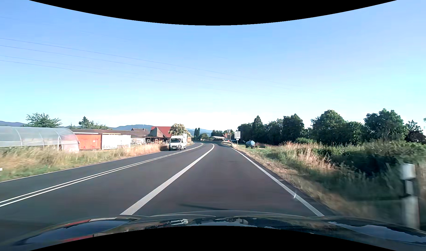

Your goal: Follow the waypoints while adhering to traffic rules and regulations

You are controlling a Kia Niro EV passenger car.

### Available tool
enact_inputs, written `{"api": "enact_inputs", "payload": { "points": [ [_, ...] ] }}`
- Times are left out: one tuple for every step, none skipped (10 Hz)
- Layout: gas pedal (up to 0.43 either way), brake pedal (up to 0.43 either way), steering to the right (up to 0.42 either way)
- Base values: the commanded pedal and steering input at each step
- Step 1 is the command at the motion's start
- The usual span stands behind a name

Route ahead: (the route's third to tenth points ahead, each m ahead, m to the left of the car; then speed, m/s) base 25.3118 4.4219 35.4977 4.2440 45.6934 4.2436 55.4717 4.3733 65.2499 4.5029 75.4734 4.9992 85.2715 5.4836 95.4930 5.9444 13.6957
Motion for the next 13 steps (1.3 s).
{"api": "enact_inputs", "payload": {
  "points": [
    [0.24,0.0,0.019],
    [0.248,0.0,0.016],
    [0.26,0.0,0.014],
    [0.268,0.0,0.01],
    [0.268,0.0,0.006],
    [0.268,0.0,0.002],
    [0.268,0.0,0.002],
    [0.28,0.0,0.002],
    [0.287,0.0,0.002],
    [0.299,0.0,0.002],
    [0.299,0.0,0.002],
    [0.311,0.0,0.002],
    [0.319,0.0,0.003]
  ]
}}
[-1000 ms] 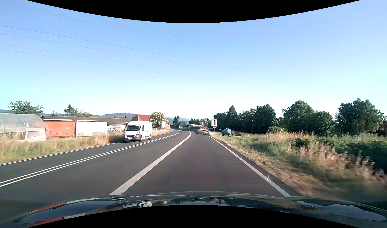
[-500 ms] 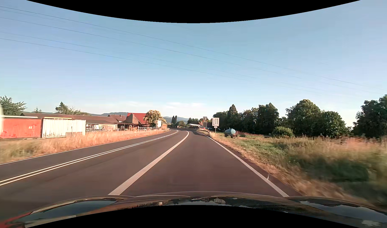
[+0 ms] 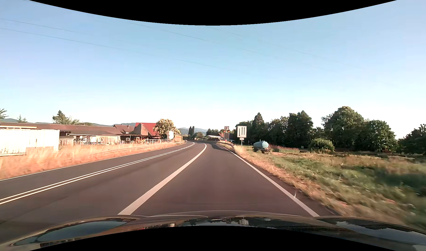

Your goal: Follow the waypoints while adhering to traffic rules and regulations

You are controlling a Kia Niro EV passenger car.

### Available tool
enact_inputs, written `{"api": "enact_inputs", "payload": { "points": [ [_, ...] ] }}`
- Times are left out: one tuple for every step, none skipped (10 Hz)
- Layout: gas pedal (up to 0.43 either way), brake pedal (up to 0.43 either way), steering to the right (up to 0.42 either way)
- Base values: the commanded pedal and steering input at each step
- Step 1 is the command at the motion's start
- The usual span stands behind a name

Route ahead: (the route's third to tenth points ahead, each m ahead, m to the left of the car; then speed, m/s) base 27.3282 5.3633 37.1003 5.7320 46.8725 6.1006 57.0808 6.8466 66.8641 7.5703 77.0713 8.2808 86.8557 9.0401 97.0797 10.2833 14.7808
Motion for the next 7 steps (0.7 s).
{"api": "enact_inputs", "payload": {
  "points": [
    [0.319,0.0,0.003],
    [0.319,0.0,0.003],
    [0.319,0.0,0.003],
    [0.319,0.0,0.003],
    [0.319,0.0,0.003],
    [0.319,0.0,0.003],
    [0.319,0.0,0.0]
  ]
}}
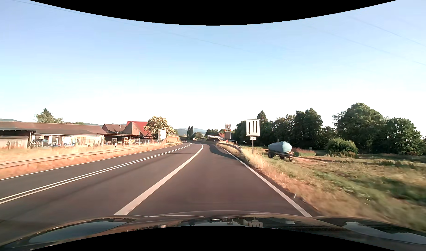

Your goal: Follow the waypoints while adhering to traffic rules and regulations

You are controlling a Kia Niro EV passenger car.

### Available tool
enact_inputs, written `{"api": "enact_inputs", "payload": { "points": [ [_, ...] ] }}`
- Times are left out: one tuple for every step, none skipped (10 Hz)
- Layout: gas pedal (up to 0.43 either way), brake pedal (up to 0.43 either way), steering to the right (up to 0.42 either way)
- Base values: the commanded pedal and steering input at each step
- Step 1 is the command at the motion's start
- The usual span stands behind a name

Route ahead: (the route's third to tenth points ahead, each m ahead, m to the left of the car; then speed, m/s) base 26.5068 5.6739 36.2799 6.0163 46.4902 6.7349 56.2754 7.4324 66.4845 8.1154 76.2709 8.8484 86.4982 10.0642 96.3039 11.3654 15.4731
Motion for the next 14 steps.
{"api": "enact_inputs", "payload": {
  "points": [
    [0.319,0.0,-0.003],
    [0.319,0.0,-0.005],
    [0.319,0.0,-0.005],
    [0.319,0.0,-0.006],
    [0.319,0.0,-0.007],
    [0.319,0.0,-0.009],
    [0.319,0.0,-0.009],
    [0.319,0.0,-0.009],
    [0.319,0.0,-0.009],
    [0.319,0.0,-0.009],
    [0.319,0.0,-0.009],
    [0.319,0.0,-0.009],
    [0.319,0.0,-0.009],
    [0.319,0.0,-0.009]
  ]
}}
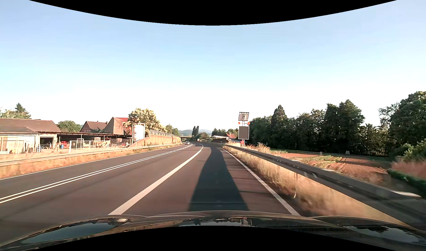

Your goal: Follow the waypoints while adhering to traffic rules and regulations

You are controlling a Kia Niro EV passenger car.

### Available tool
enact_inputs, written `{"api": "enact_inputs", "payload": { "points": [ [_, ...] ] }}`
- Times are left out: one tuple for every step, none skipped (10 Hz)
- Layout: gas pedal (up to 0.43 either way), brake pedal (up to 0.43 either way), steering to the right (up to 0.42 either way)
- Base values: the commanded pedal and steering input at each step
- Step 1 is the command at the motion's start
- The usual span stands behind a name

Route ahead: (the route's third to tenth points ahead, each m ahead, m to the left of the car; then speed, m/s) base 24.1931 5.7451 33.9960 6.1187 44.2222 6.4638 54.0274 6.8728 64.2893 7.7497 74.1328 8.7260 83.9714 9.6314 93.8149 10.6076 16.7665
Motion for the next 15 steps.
{"api": "enact_inputs", "payload": {
  "points": [
    [0.319,0.0,-0.009],
    [0.319,0.0,-0.009],
    [0.319,0.0,-0.009],
    [0.319,0.0,-0.009],
    [0.319,0.0,-0.009],
    [0.319,0.0,-0.008],
    [0.319,0.0,-0.008],
    [0.319,0.0,-0.008],
    [0.319,0.0,-0.008],
    [0.319,0.0,-0.008],
    [0.319,0.0,-0.008],
    [0.319,0.0,-0.008],
    [0.319,0.0,-0.008],
    [0.319,0.0,-0.008],
    [0.319,0.0,-0.008]
  ]
}}
